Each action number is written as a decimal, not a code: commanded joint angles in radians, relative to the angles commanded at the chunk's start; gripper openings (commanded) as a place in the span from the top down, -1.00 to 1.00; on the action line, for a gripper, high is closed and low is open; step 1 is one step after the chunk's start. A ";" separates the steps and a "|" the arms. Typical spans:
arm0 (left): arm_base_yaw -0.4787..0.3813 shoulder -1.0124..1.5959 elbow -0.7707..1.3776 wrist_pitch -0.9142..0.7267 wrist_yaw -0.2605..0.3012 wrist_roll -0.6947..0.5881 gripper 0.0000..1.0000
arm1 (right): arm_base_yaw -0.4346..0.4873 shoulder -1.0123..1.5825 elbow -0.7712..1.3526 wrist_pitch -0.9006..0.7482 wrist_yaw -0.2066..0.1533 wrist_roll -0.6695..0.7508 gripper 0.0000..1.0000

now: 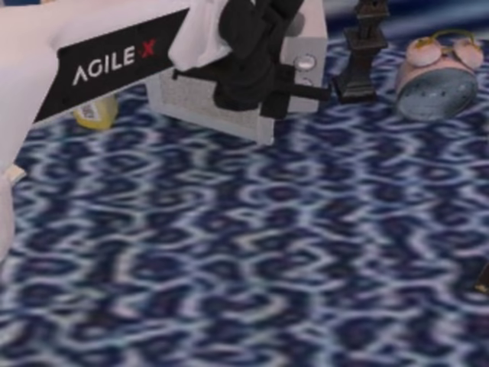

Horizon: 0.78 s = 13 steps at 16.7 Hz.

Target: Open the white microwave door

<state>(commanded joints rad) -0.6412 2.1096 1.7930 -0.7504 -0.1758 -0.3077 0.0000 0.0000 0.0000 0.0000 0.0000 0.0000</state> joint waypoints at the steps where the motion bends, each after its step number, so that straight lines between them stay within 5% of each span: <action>1: 0.000 0.000 0.000 0.000 0.000 0.000 1.00 | 0.000 0.000 0.000 0.000 0.000 0.000 -1.00; 13: 0.014 -0.063 -0.097 0.046 0.042 0.078 1.00 | 0.000 0.000 0.000 0.000 0.000 0.000 -1.00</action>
<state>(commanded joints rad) -0.6272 2.0462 1.6957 -0.7045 -0.1334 -0.2299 0.0000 0.0000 0.0000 0.0000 0.0000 0.0000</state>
